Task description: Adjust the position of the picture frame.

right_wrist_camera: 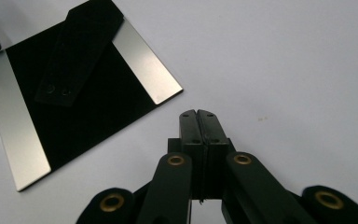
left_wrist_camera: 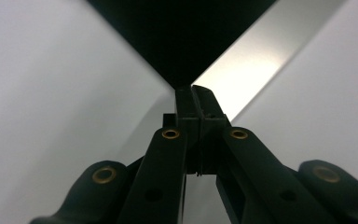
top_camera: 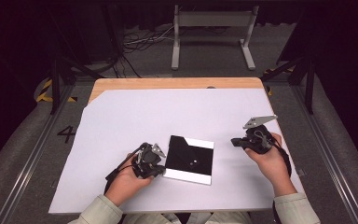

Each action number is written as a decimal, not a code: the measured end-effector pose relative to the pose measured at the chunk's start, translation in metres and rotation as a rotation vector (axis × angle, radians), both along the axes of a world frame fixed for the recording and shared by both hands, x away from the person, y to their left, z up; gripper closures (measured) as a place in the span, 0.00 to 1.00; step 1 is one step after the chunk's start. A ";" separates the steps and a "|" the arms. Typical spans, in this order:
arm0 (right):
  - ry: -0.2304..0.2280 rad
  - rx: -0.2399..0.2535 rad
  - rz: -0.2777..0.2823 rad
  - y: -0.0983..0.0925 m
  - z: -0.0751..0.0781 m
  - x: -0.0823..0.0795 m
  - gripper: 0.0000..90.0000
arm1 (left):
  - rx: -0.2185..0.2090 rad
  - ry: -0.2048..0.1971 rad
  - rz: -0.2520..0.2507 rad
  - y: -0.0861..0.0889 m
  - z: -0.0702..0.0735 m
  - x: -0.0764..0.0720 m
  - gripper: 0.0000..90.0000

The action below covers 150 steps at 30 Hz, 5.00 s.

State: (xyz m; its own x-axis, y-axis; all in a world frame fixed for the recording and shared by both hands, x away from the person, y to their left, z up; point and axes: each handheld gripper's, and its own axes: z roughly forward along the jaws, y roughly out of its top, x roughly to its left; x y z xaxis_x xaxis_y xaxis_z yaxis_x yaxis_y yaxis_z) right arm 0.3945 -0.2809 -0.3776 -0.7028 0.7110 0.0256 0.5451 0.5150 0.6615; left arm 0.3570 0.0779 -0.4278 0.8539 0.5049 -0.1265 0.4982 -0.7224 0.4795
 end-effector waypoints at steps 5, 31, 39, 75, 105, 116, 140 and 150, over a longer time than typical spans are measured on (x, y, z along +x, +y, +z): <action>0.015 -0.003 -0.008 0.001 -0.003 0.002 1.00 | -0.013 -0.011 -0.033 -0.014 -0.001 -0.005 1.00; 0.125 -0.085 -0.061 0.046 -0.038 0.055 1.00 | -0.070 -0.063 0.123 0.038 0.022 0.009 1.00; 0.145 -0.088 -0.088 0.052 -0.044 0.066 1.00 | -0.095 -0.077 0.177 0.057 0.028 0.009 1.00; 0.052 -0.086 0.400 0.162 -0.025 -0.035 1.00 | -0.049 -0.056 0.189 0.056 0.011 0.018 1.00; 0.137 -0.222 0.599 0.212 -0.048 -0.098 1.00 | -0.078 -0.061 0.195 0.063 0.014 0.022 1.00; 0.132 -0.247 0.544 0.186 -0.046 -0.092 1.00 | -0.075 -0.053 0.191 0.061 0.013 0.022 1.00; 0.078 -0.202 0.206 0.085 -0.027 -0.060 1.00 | -0.031 -0.049 0.124 0.031 0.002 0.021 1.00; 0.066 -0.156 0.018 0.041 -0.029 -0.036 1.00 | -0.072 -0.014 0.107 0.020 -0.006 0.025 1.00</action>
State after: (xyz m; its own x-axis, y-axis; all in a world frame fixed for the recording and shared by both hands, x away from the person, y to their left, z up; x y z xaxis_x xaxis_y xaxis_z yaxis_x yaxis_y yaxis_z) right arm 0.3589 -0.2397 -0.4064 -0.7160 0.6971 -0.0378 0.5744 0.6190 0.5356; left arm 0.3818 0.0979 -0.4334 0.7976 0.5831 -0.1543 0.5634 -0.6287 0.5360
